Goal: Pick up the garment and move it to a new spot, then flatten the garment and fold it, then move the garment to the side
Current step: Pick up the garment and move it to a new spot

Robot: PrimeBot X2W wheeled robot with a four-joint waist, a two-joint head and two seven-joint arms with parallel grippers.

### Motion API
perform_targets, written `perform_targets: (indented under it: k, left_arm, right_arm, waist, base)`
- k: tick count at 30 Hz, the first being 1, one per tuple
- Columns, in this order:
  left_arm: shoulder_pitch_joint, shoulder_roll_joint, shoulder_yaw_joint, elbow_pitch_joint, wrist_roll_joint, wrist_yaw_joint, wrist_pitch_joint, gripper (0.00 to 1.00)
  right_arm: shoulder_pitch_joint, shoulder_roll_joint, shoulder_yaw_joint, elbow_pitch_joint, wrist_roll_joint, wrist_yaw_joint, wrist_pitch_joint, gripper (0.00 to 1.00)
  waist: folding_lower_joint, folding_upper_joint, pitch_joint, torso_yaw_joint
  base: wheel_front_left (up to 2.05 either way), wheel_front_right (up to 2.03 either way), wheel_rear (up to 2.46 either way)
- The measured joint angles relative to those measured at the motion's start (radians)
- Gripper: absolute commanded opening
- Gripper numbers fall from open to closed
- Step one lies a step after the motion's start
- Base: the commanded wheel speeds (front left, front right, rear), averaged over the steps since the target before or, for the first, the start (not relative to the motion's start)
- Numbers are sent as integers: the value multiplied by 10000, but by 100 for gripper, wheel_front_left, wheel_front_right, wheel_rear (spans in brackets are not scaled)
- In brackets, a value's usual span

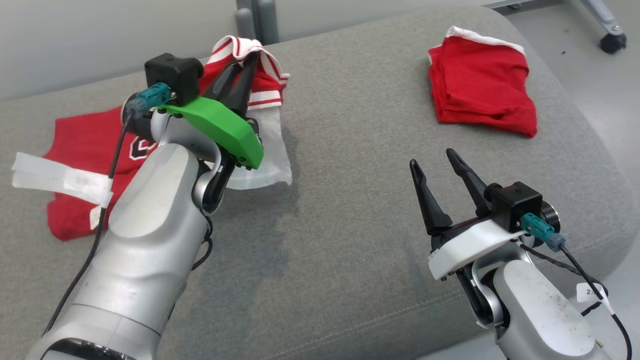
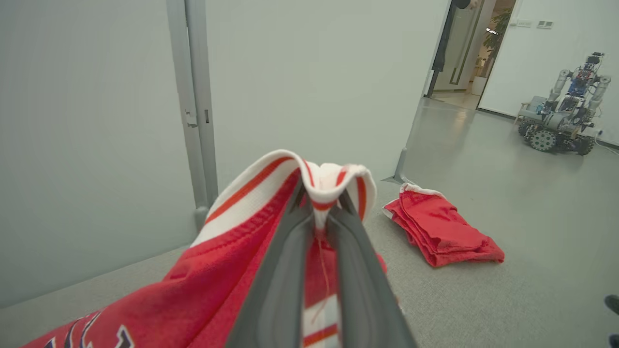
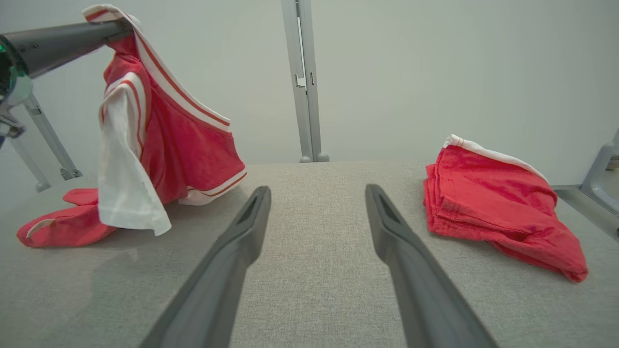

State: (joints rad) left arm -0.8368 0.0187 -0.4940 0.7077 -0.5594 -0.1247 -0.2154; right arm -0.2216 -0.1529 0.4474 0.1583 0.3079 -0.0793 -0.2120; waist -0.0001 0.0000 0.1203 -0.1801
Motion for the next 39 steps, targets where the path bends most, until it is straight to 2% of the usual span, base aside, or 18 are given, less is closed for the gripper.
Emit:
perform_targets:
  k: [4,8,9,10,11,12,15,22,29,33,39]
  left_arm:
    - [0,6,-842,-522,-610,69,224,0]
    - [12,25,-1108,-504,-972,625,439,0]
    - [22,40,-1216,-487,-1091,731,483,25]
    - [31,50,-1377,-462,-1072,846,477,45]
    - [31,54,-1597,-401,-886,986,472,97]
    - [41,59,-1764,-345,-740,1043,472,100]
    - [203,50,-2161,-267,-823,1256,476,100]
    - [437,104,-3033,-380,-1379,1266,474,100]
    - [420,119,-3402,-412,-1486,1266,211,100]
    - [334,119,-3586,-226,-832,1373,-59,100]
    - [502,125,-3528,203,-525,1526,-199,100]
  right_arm:
    - [-11,136,115,61,2,86,0,100]
    - [-67,284,228,140,15,184,-2,100]
    - [-97,305,247,159,15,192,-4,100]
    - [-142,328,247,186,19,192,-8,100]
    - [-183,337,240,203,33,192,-48,100]
    - [-219,341,232,215,35,192,-75,100]
    - [-290,345,125,245,82,190,-90,100]
    - [-427,334,-282,428,105,161,-176,100]
    - [-467,226,-267,679,102,180,-253,100]
    - [-467,171,-228,846,100,267,-257,100]
    - [-455,186,-178,1062,100,313,-265,100]
  waist:
    - [0,0,26,-760]
    - [1,0,145,-1348]
    - [0,1,186,-1487]
    - [0,0,233,-1622]
    - [0,0,287,-1755]
    - [0,0,344,-1877]
    - [0,0,577,-2169]
    - [1,0,1177,-2349]
    - [0,0,1230,-1883]
    - [0,0,1145,-1491]
    - [0,0,881,-867]
  base:
    - [0,0,0]
    - [0,0,0]
    - [0,0,0]
    - [0,0,0]
    - [0,0,0]
    - [0,0,0]
    - [0,0,0]
    - [0,0,0]
    - [0,0,0]
    - [0,0,0]
    - [0,0,0]
